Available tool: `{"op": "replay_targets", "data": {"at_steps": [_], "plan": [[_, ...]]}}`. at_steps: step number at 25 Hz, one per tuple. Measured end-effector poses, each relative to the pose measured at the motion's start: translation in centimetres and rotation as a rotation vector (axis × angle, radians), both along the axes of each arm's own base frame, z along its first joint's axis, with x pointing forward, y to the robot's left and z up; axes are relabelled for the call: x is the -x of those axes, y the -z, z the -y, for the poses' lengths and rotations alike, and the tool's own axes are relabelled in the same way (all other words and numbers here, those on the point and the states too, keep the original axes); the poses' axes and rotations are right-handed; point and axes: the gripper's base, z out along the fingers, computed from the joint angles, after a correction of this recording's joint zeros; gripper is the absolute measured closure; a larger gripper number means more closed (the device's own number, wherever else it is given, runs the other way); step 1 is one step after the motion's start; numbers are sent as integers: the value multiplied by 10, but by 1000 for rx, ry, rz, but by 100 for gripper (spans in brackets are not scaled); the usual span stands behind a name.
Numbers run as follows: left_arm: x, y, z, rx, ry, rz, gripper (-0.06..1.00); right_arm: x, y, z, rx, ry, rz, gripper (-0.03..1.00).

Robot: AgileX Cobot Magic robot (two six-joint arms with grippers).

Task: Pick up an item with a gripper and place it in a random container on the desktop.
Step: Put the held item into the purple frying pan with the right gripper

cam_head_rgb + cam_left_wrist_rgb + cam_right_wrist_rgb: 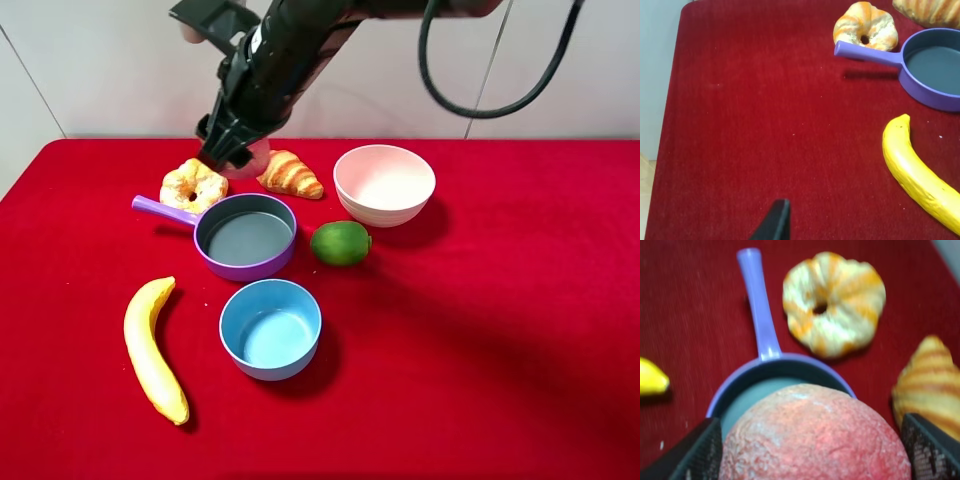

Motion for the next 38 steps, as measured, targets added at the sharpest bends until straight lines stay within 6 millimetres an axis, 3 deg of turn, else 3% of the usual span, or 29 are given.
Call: {"op": "replay_targets", "data": {"at_steps": [9,26,38], "plan": [[0,0,0,-1,0,0,-4,-6,35,-18,-30,-6,19,44],[0,0,0,-2,-2,0,-4,-15,95,-27,35,-31,-2,44],[0,0,0,-2,-2,0,-4,-15,120,-27,75,-42,-27,44]]}}
